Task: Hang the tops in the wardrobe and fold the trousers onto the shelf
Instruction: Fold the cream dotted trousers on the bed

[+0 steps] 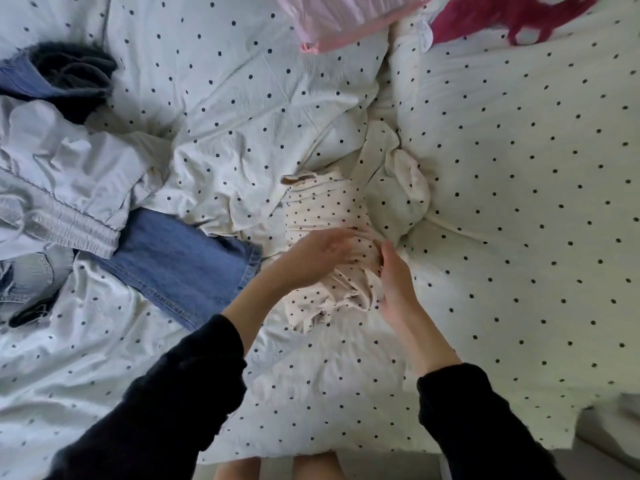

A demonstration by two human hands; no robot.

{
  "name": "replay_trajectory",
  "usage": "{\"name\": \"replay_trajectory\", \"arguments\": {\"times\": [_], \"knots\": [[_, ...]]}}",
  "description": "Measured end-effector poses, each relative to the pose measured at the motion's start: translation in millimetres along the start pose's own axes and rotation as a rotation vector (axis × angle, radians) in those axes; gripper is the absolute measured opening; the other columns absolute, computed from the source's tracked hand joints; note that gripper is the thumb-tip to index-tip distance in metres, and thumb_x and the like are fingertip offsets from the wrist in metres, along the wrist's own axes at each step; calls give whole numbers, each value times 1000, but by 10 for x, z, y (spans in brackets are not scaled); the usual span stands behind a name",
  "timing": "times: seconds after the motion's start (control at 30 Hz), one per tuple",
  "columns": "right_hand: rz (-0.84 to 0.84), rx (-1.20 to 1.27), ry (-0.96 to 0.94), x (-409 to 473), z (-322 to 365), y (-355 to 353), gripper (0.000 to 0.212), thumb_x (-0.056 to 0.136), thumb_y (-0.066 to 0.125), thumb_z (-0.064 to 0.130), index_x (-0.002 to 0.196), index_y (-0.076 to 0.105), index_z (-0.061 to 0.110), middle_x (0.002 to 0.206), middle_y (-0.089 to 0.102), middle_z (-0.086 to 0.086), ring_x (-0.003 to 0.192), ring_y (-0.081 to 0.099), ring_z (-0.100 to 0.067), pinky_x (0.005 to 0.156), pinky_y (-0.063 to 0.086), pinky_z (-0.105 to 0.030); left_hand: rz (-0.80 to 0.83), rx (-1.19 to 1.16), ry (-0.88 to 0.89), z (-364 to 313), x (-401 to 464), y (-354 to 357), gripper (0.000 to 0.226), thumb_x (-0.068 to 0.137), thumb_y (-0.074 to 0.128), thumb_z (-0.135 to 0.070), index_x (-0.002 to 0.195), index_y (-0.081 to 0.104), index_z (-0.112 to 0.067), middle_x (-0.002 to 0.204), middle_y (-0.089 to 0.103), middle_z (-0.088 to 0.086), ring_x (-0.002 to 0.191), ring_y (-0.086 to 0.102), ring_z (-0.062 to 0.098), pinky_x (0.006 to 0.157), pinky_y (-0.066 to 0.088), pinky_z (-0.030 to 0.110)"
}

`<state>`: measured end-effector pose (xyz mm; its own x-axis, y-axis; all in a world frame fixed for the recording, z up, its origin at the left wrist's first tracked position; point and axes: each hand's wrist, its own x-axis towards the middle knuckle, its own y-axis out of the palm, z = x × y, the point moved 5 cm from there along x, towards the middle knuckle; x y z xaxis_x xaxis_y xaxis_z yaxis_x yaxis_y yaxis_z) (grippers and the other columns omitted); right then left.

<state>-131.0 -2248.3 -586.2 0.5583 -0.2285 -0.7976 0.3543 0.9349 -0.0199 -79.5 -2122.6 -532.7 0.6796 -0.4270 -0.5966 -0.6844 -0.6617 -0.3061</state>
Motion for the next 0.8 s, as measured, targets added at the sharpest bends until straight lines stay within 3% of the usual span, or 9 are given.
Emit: {"name": "replay_trajectory", "arguments": {"times": [0.1,0.2,0.3,0.4,0.47,0.57,0.67,0.73,0.8], "knots": [[-14,-112,-65,52,7,-161,39,98,38,42,124,59,21,123,60,5,118,54,-14,105,38,-37,9,437,94,172,131,73,50,97,39,-2,143,36,-20,148,37,1,134,36,19,110,31,33],[-125,-464,-363,73,73,-180,43,97,44,35,134,47,13,124,45,10,121,44,-13,106,36,-33,-68,776,281,351,158,-32,63,88,43,7,144,34,-20,151,31,-1,139,28,18,112,30,39],[-183,-856,-744,10,103,-15,56,91,53,43,134,47,8,137,46,-8,132,38,-27,112,30,-38,-183,852,397,436,169,-149,62,90,59,-24,145,32,-16,155,23,6,144,17,24,116,22,46],[-59,-1199,-983,55,34,151,88,75,56,58,144,34,7,153,25,-17,142,21,-35,114,21,-47,-45,893,252,554,289,-141,110,76,56,-66,149,-11,-16,155,-22,4,143,-18,20,119,-1,43],[47,-1391,-1020,146,77,180,110,65,57,70,148,21,7,157,11,-17,145,9,-35,114,20,-57,17,996,169,644,380,-104,127,67,54,-77,138,-32,-16,146,-39,6,138,-32,22,116,-13,41],[162,-1685,-977,403,129,136,133,55,65,77,151,2,9,158,-6,-14,145,-8,-31,118,3,-51,19,1054,107,801,490,34,142,56,56,-83,133,-39,-10,144,-41,14,135,-36,29,115,-14,48],[116,-1895,-1057,610,37,93,142,37,75,75,148,19,7,155,19,-17,143,18,-37,116,16,-52,-5,999,29,942,544,232,144,56,60,-82,137,-34,-9,147,-37,17,136,-33,32,114,-13,51],[82,-1933,-1056,811,-74,103,135,39,77,71,145,22,7,152,28,-18,139,27,-37,115,20,-52,-77,993,34,989,635,320,140,60,60,-79,142,-29,-9,150,-29,21,139,-27,35,114,-12,52],[32,-1870,-1109,889,-105,154,109,59,72,59,143,26,6,149,32,-20,136,32,-39,114,23,-53,-186,1028,102,951,720,319,131,66,64,-72,145,-15,-5,153,-8,29,142,-8,42,115,-5,53]]}}
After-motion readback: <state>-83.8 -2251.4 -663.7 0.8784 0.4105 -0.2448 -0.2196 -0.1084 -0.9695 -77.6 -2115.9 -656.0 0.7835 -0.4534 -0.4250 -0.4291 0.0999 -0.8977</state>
